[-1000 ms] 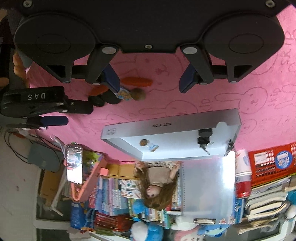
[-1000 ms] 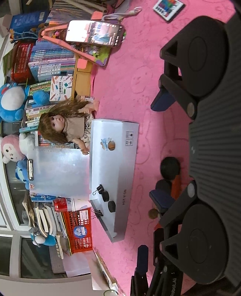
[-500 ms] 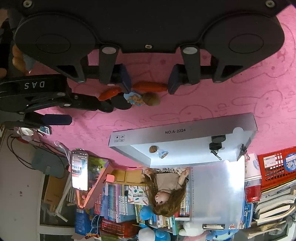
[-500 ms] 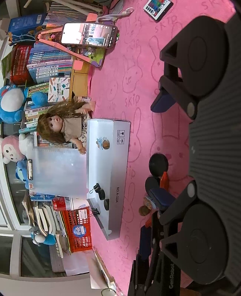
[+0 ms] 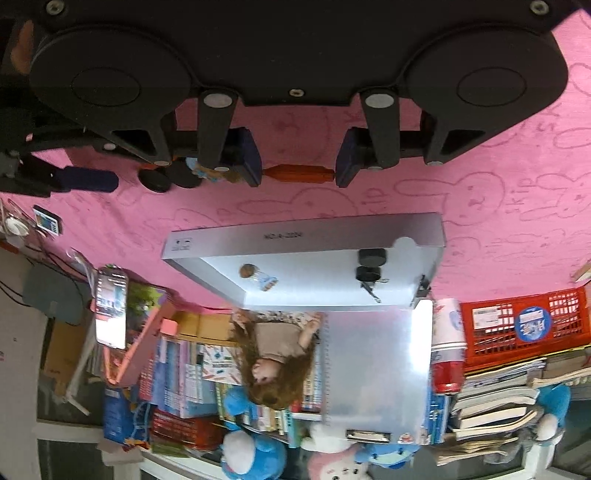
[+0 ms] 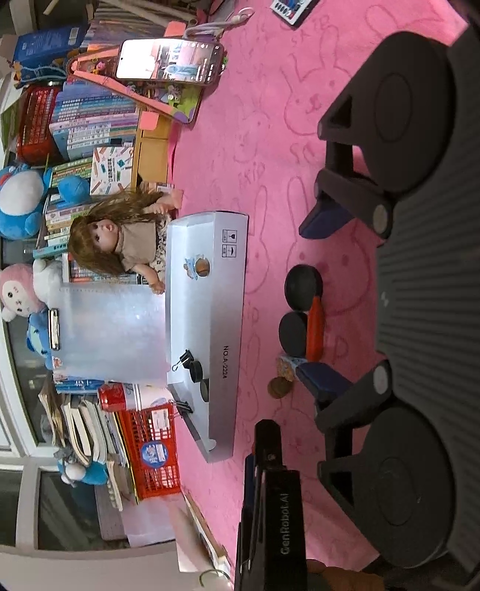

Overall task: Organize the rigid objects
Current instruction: 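Grasp an orange piece with the left gripper while the right gripper grasps another orange piece, then carry the orange piece with the left gripper while the right gripper carries its orange piece into the box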

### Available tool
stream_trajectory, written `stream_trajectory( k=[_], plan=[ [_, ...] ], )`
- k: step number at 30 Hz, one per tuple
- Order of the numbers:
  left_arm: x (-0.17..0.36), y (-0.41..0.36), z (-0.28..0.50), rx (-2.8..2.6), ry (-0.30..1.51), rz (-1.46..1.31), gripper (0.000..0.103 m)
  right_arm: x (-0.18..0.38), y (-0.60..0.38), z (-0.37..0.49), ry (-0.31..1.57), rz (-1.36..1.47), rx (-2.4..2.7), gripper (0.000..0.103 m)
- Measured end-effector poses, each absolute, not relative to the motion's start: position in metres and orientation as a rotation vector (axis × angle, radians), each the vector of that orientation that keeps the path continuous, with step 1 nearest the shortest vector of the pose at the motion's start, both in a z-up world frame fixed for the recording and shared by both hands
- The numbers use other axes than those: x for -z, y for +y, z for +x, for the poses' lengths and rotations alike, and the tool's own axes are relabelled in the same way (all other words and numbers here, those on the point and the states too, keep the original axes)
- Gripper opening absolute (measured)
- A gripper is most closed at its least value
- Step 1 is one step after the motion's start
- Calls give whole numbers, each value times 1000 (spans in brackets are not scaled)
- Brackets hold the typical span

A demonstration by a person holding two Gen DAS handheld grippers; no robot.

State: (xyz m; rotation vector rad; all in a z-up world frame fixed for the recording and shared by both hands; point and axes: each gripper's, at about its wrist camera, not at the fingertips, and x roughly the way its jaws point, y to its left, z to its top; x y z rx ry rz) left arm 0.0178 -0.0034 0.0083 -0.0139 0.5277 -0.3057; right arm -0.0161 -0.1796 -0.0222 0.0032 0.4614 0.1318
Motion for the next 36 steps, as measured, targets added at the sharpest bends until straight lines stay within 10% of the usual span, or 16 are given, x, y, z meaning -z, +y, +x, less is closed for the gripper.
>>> stream_trajectory(
  k=[8,13,36],
  plan=[
    [-9,-3,19,299,520,-20,42,30,-153,-9,476,-88,-89,74],
    [-9,-4,20,294,520,-20,42,29,-153,-9,479,-77,-98,50],
    [-31,3,37,261,483,-60,42,-1,-176,2,415,-22,-73,50]
  ],
)
